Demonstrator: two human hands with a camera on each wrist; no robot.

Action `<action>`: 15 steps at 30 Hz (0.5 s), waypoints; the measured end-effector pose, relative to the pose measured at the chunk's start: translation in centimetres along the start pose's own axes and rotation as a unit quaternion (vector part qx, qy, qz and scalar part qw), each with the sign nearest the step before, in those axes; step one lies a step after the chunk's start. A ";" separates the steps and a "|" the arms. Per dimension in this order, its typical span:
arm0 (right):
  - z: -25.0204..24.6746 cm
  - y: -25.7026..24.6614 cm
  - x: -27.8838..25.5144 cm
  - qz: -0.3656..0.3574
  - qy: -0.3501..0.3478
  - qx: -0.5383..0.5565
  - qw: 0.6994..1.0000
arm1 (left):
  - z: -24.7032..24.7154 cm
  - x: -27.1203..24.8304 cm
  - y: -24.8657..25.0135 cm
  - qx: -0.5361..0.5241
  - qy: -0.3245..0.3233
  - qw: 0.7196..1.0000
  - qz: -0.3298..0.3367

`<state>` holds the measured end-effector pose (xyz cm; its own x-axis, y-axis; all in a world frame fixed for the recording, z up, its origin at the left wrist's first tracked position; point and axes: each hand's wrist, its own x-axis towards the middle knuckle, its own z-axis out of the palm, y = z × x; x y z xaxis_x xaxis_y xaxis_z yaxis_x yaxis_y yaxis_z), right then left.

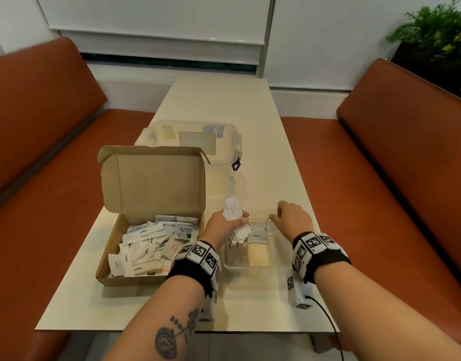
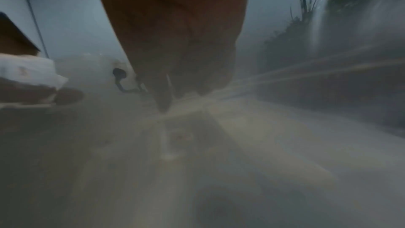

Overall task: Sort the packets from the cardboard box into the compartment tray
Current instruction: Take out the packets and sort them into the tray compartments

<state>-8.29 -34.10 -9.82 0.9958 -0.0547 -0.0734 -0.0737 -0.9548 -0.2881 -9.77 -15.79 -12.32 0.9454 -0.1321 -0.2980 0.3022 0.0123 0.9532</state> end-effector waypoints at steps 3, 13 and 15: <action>-1.1 -1.9 0.0 -0.038 -0.001 0.183 0.982 | 0.2 -0.3 0.5 0.009 -0.029 1.000 -0.005; -2.5 -3.4 0.0 -0.057 -0.085 0.385 0.917 | 0.9 -1.6 0.9 0.008 -0.068 0.998 -0.011; -2.5 -3.2 -0.1 -0.046 -0.077 0.418 0.904 | 0.9 -1.7 0.8 -0.051 -0.064 0.996 -0.018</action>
<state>-8.03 -31.79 -6.55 0.9851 0.1170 -0.1262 -0.0704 -0.3951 -0.9159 -11.29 -16.43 -11.04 0.9121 -0.2603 -0.3166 0.3525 0.1042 0.9300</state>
